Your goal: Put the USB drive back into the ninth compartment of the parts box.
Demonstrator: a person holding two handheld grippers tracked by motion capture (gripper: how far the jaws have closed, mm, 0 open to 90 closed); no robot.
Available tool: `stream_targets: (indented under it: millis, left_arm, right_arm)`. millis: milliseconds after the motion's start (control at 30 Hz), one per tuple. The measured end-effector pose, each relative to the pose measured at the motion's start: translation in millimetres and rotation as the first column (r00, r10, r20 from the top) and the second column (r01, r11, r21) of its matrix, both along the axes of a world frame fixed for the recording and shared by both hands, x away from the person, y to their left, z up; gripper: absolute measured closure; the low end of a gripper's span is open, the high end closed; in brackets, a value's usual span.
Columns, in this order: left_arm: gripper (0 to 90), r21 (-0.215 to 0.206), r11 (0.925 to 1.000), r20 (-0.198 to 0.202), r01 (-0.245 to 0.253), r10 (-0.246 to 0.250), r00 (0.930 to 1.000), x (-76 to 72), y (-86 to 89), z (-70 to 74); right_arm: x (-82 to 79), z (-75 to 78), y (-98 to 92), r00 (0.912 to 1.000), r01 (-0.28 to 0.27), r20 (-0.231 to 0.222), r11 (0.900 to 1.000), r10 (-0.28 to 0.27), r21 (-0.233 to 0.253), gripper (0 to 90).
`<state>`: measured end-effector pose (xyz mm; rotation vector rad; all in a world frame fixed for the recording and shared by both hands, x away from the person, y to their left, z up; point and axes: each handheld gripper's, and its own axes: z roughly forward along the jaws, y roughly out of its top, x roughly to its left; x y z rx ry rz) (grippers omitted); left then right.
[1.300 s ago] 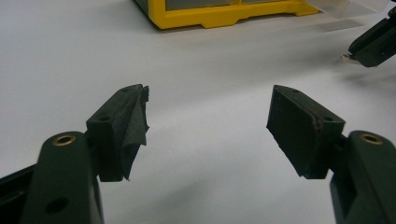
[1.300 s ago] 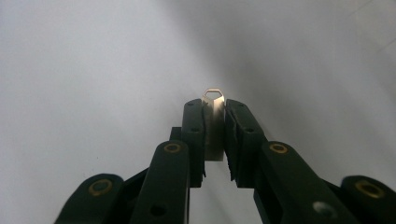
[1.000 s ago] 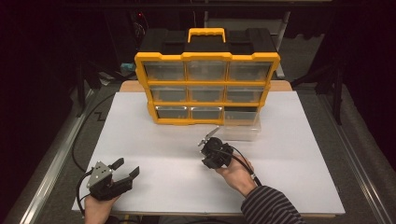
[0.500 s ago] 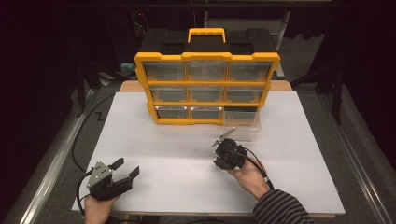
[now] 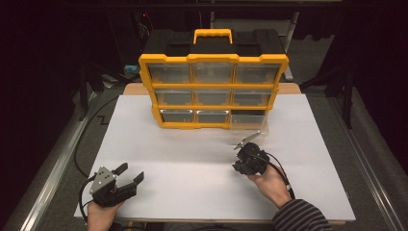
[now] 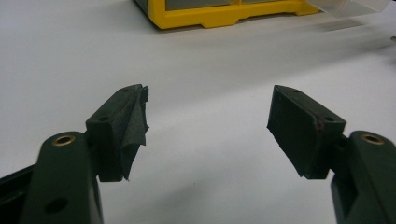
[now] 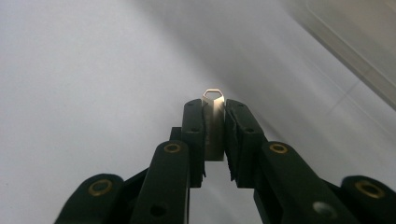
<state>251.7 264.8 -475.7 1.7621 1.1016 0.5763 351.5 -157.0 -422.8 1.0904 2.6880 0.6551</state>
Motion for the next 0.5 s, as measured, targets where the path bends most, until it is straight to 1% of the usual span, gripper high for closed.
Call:
stream_targets:
  millis: [67,167,300,500]
  left_arm:
    - [29.0,0.0,1.0,0.0,-0.001,0.001,1.0,-0.1,0.0,0.0]
    - [29.0,0.0,1.0,0.0,-0.003,0.003,1.0,0.1,0.1,-0.1]
    - [29.0,0.0,1.0,-0.003,-0.004,0.004,1.0,0.2,0.1,-0.2]
    - [29.0,0.001,1.0,-0.005,-0.004,0.004,1.0,0.3,0.2,-0.3]
  right_arm:
    - [-0.7,0.2,-3.9,0.9998,0.018,-0.004,1.0,-0.018,0.005,79.7]
    - [-0.6,0.6,-10.4,0.9997,0.023,-0.001,1.0,-0.023,0.008,79.6]
    - [-1.2,2.5,-18.8,0.9991,0.041,0.003,0.999,-0.041,0.01,79.6]
    - [-1.7,6.9,-32.1,0.9979,0.064,0.01,0.997,-0.065,0.036,79.7]
